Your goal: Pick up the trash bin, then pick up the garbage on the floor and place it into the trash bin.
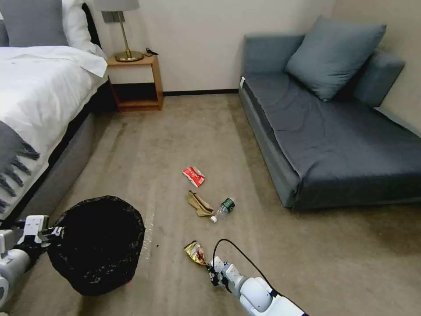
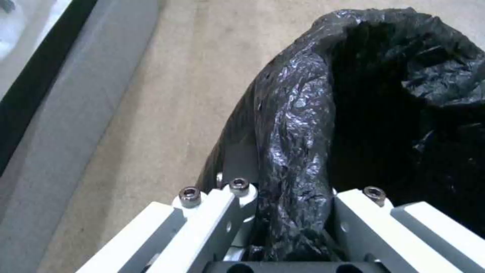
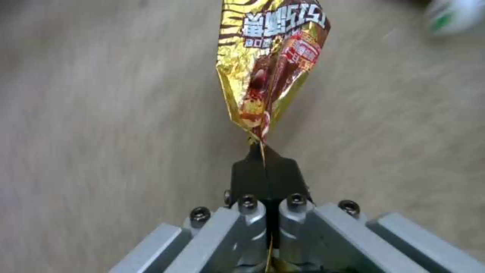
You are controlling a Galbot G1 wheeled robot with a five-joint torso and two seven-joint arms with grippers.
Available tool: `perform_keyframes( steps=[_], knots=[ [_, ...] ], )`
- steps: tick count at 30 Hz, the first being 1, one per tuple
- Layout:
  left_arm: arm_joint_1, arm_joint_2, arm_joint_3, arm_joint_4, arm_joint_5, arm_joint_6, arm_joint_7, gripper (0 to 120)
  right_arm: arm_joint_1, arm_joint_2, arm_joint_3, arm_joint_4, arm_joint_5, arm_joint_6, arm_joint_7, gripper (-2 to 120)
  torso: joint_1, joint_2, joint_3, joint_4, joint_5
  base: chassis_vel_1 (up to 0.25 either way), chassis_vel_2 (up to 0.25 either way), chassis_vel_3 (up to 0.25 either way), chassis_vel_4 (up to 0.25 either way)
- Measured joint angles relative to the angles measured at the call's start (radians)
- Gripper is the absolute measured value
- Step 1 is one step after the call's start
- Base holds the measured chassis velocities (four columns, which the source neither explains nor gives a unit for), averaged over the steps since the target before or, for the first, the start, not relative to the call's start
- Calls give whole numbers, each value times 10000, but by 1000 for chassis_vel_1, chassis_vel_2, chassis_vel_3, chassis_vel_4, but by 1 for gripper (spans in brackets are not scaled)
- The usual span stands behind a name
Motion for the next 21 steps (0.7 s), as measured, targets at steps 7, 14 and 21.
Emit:
perform_keyframes(
  steps=[7,14,21],
  knots=[
    [-18,-10,1,1,-28,2,12,5,-395,-591,347,3289,1935,-262,728,0,0,0,0,0,0,0,0,0,0],
    [85,-111,43,-228,-70,85,13,5,786,-662,-766,5915,3385,-425,869,0,0,0,0,4,-2,0,0,0,0],
    [410,-268,-245,-586,-139,101,12,5,2184,-257,-2312,5968,3820,-233,949,0,0,1,-1,3,-1,0,0,0,0]
  ],
)
